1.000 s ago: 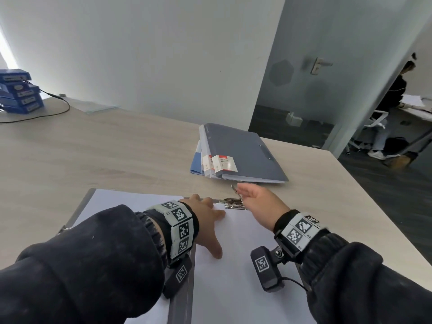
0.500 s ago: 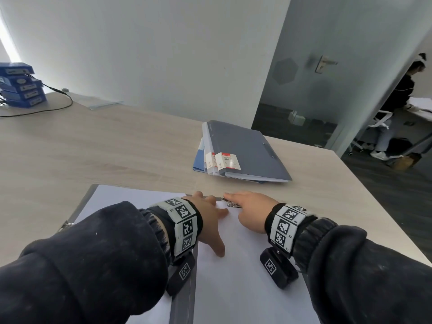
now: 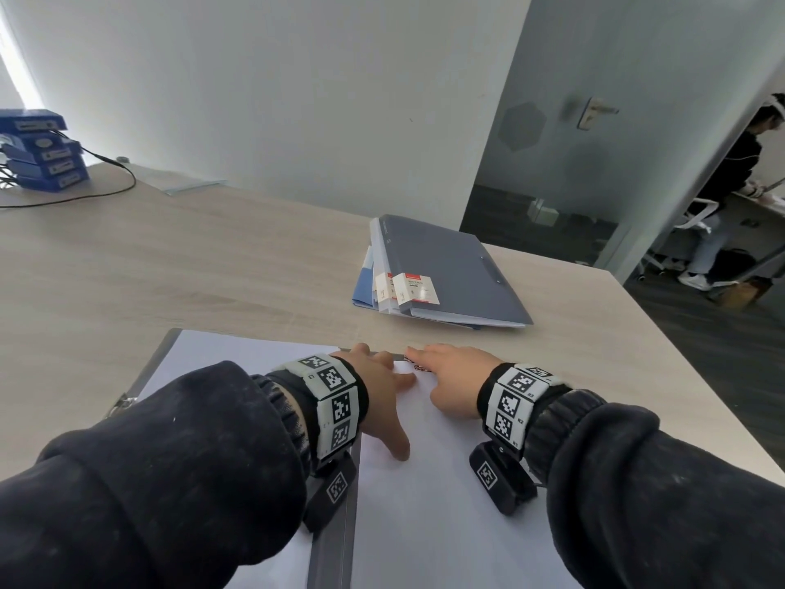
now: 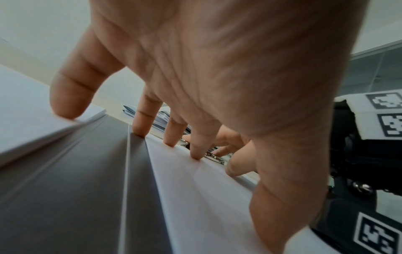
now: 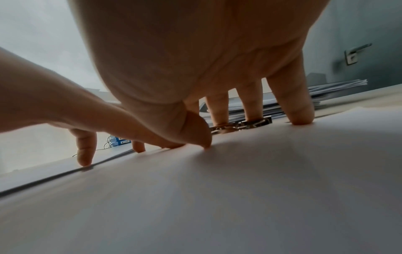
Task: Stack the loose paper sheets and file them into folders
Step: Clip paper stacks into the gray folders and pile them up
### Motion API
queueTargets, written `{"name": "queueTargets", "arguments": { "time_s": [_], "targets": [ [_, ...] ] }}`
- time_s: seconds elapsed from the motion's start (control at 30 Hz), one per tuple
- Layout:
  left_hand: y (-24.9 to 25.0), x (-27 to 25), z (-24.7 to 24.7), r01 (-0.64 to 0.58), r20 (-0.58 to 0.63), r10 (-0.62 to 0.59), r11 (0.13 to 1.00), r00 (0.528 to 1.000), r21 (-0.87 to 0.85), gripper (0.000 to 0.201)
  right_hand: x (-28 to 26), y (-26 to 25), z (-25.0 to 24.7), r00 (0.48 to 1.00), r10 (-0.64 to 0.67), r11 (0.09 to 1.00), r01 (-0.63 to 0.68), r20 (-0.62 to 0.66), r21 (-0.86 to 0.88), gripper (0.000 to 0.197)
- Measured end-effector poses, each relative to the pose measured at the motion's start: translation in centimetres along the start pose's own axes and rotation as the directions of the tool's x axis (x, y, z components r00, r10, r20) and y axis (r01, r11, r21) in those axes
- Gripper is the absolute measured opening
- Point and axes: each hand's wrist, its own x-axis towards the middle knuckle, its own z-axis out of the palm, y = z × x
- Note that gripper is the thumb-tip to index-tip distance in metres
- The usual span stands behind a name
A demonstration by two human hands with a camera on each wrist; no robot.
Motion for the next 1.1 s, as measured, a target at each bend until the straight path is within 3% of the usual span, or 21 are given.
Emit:
{"name": "queueTargets", "arguments": {
  "time_s": [0.27,0.43,0.53,0.63,0.77,0.87,0.93,1.03,1.1],
  "targets": [
    [-0.1,-0.2,-0.2,-0.004,-0.004,0.004,1.0,1.0,-0.014,0.107,-0.7,0.7,-0.1,0.997,-0.034,0.996,0.04,-0.073,0.084,0.072],
    [-0.3,-1.6,-0.1,0.018,-0.074,-0.031,0.987,0.997,-0.161,0.102,-2.6,2.1,0.8,0.985,0.033,0.91,0.041,-0.171,0.412,0.064],
    [-1.3,-3.7,0.5,-0.004,-0.189,-0.102,0.872,0.977,-0.489,0.078,-4.6,3.6,2.1,0.959,0.16,0.84,-0.007,-0.236,0.543,0.054],
    [-3.2,-6.7,2.2,-0.027,-0.279,-0.245,0.705,0.929,-0.708,0.056,-7.2,5.0,3.3,0.947,0.257,0.785,-0.09,-0.191,0.612,0.049],
    [-6.4,-10.4,5.0,0.042,-0.288,-0.419,0.623,0.861,-0.781,0.048,-9.7,6.4,3.9,0.916,0.368,0.716,-0.171,-0.158,0.677,0.046],
    [-9.0,-12.2,6.3,0.209,-0.182,-0.581,0.54,0.793,-0.815,0.055,-10.8,6.6,3.9,0.895,0.434,0.635,-0.221,-0.105,0.74,0.045],
    [-10.9,-12.9,6.9,0.309,-0.112,-0.665,0.481,0.739,-0.821,0.047,-11.3,6.5,4.2,0.891,0.446,0.599,-0.232,-0.079,0.766,0.038],
    [-12.2,-13.8,7.7,0.319,-0.08,-0.681,0.439,0.728,-0.84,0.039,-11.6,6.3,4.8,0.89,0.452,0.561,-0.23,-0.061,0.795,0.029],
    [-12.3,-14.3,7.9,0.325,-0.069,-0.691,0.423,0.72,-0.846,0.018,-11.7,6.3,5.4,0.883,0.468,0.469,-0.235,-0.014,0.851,0.03]
  ]
}}
